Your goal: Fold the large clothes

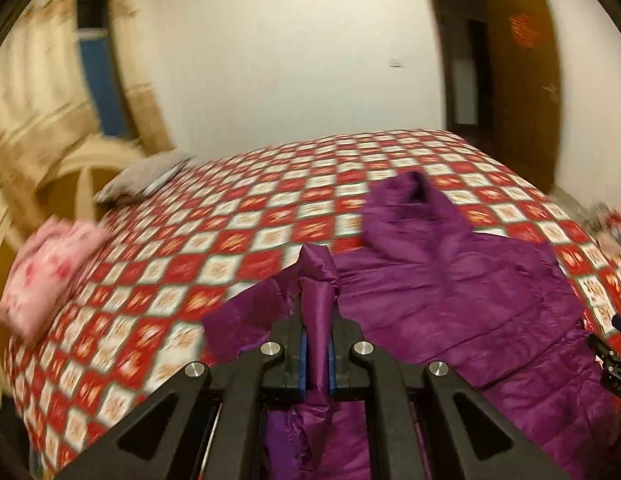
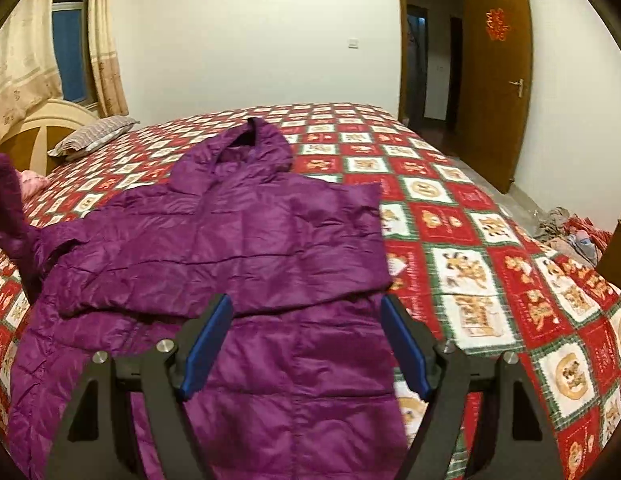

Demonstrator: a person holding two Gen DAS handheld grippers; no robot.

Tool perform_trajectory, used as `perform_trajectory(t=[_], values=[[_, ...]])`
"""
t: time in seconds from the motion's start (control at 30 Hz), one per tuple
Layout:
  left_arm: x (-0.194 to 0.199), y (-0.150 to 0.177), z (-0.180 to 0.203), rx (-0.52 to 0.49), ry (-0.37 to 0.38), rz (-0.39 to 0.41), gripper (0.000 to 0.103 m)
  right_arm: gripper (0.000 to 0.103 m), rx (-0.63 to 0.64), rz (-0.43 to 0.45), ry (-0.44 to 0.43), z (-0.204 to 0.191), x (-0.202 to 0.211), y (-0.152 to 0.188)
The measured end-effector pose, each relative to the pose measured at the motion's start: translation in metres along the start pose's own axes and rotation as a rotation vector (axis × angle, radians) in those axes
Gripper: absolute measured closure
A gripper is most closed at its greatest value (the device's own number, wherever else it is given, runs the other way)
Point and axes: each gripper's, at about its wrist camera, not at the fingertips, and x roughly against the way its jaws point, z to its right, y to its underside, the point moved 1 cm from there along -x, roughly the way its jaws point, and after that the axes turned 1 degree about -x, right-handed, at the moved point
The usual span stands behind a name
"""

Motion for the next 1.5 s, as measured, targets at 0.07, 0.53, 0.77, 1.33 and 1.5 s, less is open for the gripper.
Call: perform_trajectory(t=[0.07,0.53,0.77,1.33,1.5], values=[[-0.009,-0.004,0.033,-0.027,0.051,-0.003,0.097,0.024,-0.011,-0.009,0.002,0.007,-0.002,0.001],[-0.018,-0.002,0.151,-0.162,0.114,0.115,0.009,0.02,0.008,-0.073,-0.015,0.014,-0.016,0.001],[-0.033,0.012,0.083,-0.1,0.008,0.099,0.009,0.017,0.003,-0.086,-0.074,-0.004,-0.02,-0.009],[-0.098,0.122,-0.062,0.132,-0.187,-0.167,0.009,0.091,0.0,-0.266,-0.096,-0.029,-0.105,-0.037],[-0.108,0.126,-0.092,0.173,-0.231,-0.22,0.009,0.093,-0.025,-0.205,-0.014,-0.008,-0.084,-0.041]])
